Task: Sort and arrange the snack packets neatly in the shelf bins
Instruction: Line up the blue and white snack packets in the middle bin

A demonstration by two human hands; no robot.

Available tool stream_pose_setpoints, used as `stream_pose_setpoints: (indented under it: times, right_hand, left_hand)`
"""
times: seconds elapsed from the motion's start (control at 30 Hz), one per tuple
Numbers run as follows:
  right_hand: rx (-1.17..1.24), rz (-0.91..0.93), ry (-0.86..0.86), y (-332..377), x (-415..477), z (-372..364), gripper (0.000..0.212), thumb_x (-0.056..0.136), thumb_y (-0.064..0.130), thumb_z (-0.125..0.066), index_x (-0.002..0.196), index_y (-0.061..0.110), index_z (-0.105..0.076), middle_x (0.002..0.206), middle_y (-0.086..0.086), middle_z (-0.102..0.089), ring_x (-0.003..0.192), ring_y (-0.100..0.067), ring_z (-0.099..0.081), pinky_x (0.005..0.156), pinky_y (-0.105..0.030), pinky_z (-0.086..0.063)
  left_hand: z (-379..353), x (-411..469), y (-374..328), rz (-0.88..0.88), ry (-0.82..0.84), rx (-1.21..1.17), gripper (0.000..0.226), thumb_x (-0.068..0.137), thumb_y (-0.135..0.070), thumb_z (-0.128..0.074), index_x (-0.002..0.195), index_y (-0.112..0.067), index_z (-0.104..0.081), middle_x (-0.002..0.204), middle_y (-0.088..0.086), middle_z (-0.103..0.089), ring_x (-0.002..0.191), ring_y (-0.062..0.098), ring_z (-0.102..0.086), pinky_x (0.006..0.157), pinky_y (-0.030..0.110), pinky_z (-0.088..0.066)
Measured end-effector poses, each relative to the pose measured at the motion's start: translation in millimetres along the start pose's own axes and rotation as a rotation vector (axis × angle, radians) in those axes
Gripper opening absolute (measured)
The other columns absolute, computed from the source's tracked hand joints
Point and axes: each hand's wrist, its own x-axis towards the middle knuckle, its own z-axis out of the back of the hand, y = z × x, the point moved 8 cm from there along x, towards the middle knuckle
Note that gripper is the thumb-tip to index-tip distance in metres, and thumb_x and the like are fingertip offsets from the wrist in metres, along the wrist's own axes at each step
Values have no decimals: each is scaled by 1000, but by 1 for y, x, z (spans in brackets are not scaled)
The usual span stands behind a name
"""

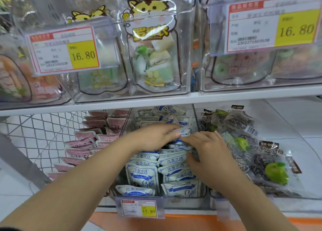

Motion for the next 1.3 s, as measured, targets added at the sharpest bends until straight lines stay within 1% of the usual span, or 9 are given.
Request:
stream_pose_setpoints:
  times: [0.2,0.4,0.5,0.57,0.67,0.77,0.87,1.1,1.3]
  right_hand:
    - [45,-15,-71,-6,4,2,31,79,24,-61,109,24,-69,111,7,-64,104,-23,-55,109,-47,-29]
    - [22,-23,-83,-6,5,-2,28,72,20,-67,99,18,-73,111,-1,-68,100,-32,-56,93,-52,-44]
    - [24,-26,-100,-5,6,-3,30,68,22,-62,95,17,-74,105,-3,-70,95,-33,-60,88,-51,-47]
    - [36,-26,-113,-3,6,-2,31,68,23,-59,95,18,-74,103,0,-69,94,-32,-59,87,-49,-47]
    - [46,-30,-109,-3,5,1,33,72,24,-58,101,19,-73,109,2,-67,101,-30,-55,92,-48,-44]
    - [18,-57,-27,-5,6,0,36,82,25,-61,117,23,-65,131,6,-55,119,-25,-44,106,-44,-32]
    - [-37,-31,26,-4,8,-3,42,85,30,-56,128,29,-56,142,12,-43,127,-19,-34,112,-38,-24]
    - [-38,-32,64,-5,9,-6,43,88,33,-53,130,32,-52,143,16,-39,128,-17,-29,113,-34,-21]
    - [-10,-17,41,-7,9,-6,41,87,31,-53,128,31,-55,138,15,-44,126,-18,-30,111,-35,-24]
  left_hand:
    - [-18,-14,-8,-112,-103,204,48,96,-6,-36,138,-30,-41,123,0,-59,99,18,-58,85,33,-47]
    - [-16,15,4,35,-78,74,34,102,-28,-27,128,-14,-44,110,12,-61,95,22,-54,75,29,-40]
    - [-23,23,14,110,-36,29,39,101,-39,-21,119,-15,-46,121,12,-56,115,29,-49,88,33,-38]
    - [-27,25,16,151,30,87,45,101,-44,-17,124,-19,-46,133,10,-51,125,29,-43,102,41,-36]
    - [-23,24,3,95,14,226,44,102,-39,-19,117,-16,-52,121,10,-56,109,24,-52,95,38,-42]
    - [16,15,1,59,-350,260,39,101,-33,-27,94,-11,-59,94,8,-62,81,23,-59,73,34,-49]
    - [41,13,29,204,-559,163,31,99,-29,-36,116,-24,-61,108,-2,-64,84,20,-62,76,35,-53]
    - [39,47,43,344,-349,375,23,92,-37,-50,106,-27,-65,106,-1,-64,108,24,-51,98,41,-37]
    - [23,52,-3,101,-353,157,15,97,-21,-44,90,-22,-56,97,-4,-60,85,15,-54,72,30,-42]
